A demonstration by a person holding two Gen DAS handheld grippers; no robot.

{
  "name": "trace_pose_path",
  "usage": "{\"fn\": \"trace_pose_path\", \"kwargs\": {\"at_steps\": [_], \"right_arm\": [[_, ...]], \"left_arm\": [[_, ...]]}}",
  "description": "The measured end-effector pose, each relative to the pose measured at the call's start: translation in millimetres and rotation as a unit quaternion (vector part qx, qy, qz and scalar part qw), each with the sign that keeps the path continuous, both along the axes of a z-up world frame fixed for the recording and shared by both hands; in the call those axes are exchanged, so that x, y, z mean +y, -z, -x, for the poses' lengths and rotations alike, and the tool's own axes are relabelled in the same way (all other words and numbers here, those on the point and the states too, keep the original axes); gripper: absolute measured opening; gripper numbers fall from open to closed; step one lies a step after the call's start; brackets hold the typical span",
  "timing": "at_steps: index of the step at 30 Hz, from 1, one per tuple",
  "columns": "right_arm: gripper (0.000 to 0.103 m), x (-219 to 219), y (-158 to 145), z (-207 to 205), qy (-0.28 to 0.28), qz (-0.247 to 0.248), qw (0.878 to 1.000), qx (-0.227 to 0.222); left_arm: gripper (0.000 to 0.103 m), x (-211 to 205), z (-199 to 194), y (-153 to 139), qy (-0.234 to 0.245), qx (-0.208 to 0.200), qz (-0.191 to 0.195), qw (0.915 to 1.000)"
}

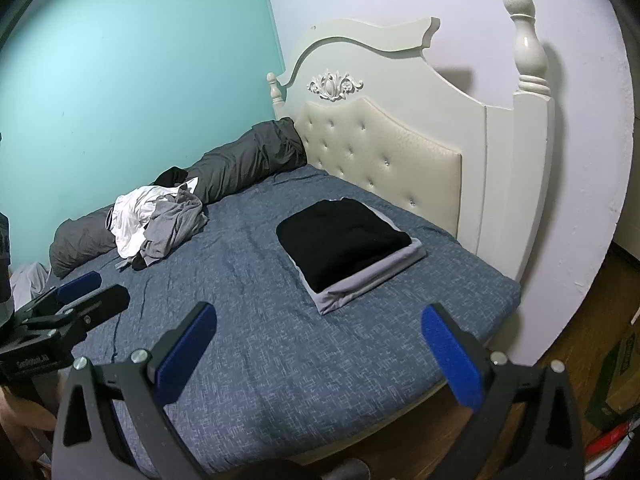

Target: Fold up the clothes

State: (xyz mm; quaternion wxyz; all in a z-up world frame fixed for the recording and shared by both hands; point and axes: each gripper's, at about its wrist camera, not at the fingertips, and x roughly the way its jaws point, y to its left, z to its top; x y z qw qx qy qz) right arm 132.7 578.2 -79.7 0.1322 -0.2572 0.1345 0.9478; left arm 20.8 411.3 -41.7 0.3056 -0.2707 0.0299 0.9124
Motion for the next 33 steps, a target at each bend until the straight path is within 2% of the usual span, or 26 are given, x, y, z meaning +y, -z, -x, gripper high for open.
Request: {"fn": "trace_pose_path", "kwargs": {"at_steps": [20, 33], "right_arm": [[0.103, 1.8, 3.7, -0.1, 0.001, 0.008, 1.0, -0.004], [0.103, 1.4, 4.5, -1.4, 0.0, 0.009, 1.0, -0.005]], "left_arm": [[0.103, 3.2, 0.7, 5.8, 0.006, -0.011, 0.003, 0.9999], [0.103, 3.7, -3.8, 4.0, 0.011, -0.001, -0.001, 0.9999]]}}
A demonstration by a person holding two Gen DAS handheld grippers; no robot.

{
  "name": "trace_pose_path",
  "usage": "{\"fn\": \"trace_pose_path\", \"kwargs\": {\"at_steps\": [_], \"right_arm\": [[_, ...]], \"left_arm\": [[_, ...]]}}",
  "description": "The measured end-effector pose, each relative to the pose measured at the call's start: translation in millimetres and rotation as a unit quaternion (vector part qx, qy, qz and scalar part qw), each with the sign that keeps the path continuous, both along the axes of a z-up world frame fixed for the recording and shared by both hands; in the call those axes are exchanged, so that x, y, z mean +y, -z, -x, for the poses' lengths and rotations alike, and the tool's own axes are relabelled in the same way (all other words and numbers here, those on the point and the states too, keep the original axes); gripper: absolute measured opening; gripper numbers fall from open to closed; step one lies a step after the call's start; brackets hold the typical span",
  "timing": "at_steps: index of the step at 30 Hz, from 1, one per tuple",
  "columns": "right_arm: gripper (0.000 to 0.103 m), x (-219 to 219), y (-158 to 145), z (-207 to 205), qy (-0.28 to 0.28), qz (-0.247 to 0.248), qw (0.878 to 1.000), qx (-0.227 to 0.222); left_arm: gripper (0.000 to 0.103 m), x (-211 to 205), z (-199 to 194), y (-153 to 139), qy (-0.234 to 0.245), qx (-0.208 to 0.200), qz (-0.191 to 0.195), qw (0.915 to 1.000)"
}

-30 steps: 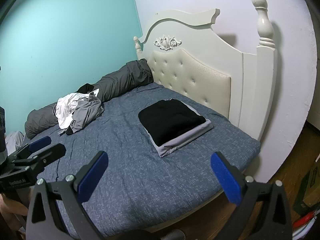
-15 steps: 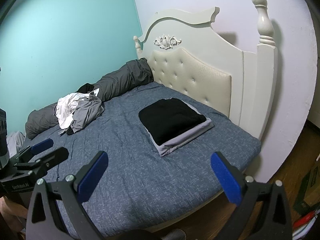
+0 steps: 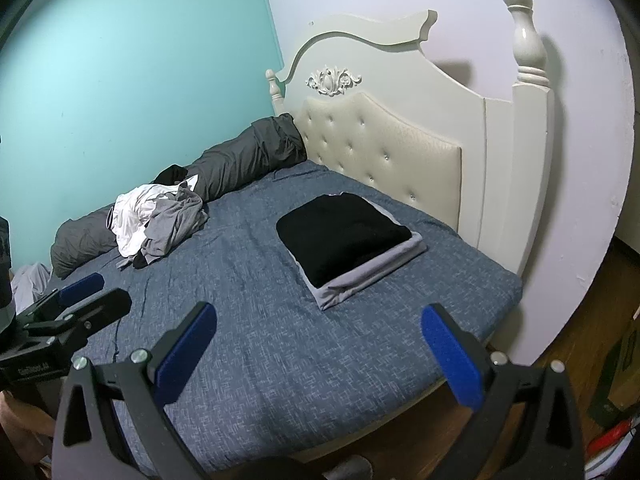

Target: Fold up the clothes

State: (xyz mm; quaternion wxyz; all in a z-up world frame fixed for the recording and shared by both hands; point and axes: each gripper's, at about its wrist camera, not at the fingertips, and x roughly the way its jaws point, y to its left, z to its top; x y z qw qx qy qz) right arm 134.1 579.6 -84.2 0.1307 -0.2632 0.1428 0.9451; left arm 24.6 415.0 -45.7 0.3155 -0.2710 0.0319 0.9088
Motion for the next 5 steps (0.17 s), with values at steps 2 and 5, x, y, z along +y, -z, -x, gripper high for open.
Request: {"fn": "trace_pose_path", "kwargs": {"at_steps": [2, 5], "right_arm": [[0.103, -0.5, -0.1, 0.1, -0.001, 0.0, 1.0, 0.001], [0.103, 0.6, 0.2, 0.6, 0.0, 0.001, 1.0, 0.0]], "left_arm": [[0.103, 0.4, 0.6, 0.0, 0.004, -0.002, 0.0, 1.0], [0.102, 1.2, 0.2, 0.4, 0.005, -0.001, 0.0, 1.0]]}}
